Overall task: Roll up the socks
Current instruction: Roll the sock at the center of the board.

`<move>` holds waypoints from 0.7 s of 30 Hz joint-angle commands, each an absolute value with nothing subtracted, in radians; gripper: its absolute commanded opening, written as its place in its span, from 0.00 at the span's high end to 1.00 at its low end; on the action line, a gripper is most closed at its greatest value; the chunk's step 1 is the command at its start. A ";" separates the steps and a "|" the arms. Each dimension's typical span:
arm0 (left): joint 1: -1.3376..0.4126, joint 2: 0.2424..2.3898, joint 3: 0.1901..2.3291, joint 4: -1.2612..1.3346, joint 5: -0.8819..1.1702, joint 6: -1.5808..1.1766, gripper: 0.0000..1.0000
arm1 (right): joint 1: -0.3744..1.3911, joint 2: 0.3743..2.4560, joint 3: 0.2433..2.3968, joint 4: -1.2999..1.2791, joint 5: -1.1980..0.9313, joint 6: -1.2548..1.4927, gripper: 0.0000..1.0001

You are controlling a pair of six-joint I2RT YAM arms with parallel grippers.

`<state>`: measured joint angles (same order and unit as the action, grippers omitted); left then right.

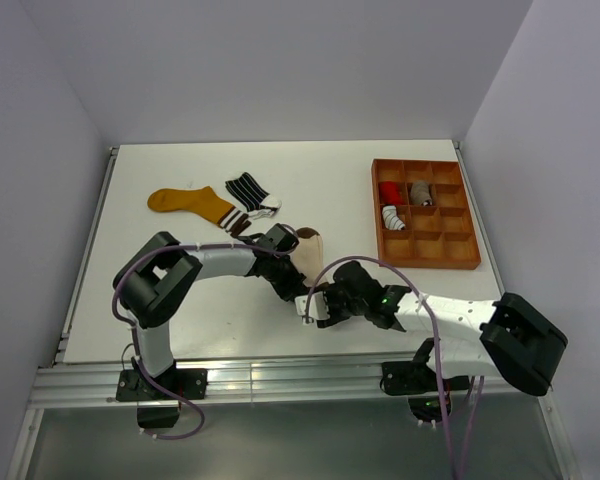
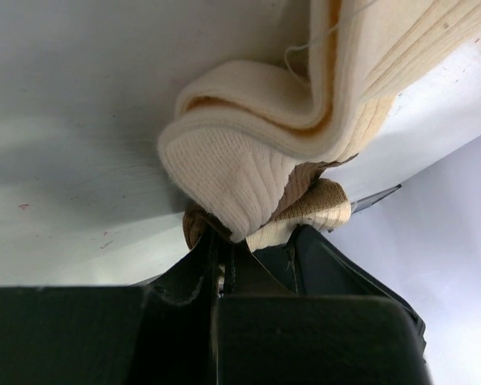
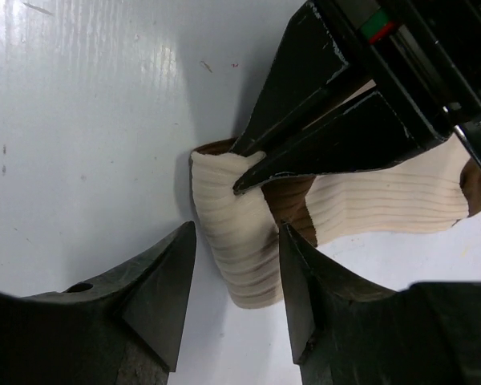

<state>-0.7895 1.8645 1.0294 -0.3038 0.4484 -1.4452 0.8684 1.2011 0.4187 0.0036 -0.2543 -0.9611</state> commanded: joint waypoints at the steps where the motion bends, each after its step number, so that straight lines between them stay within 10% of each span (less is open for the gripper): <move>1: -0.787 1.898 1.045 -0.336 0.434 -1.436 1.00 | 0.880 1.207 0.429 0.022 -0.218 -0.980 0.47; 21: -0.769 1.844 0.989 -0.171 0.476 -1.468 0.91 | 0.874 1.331 0.554 -0.205 -0.278 -0.943 0.88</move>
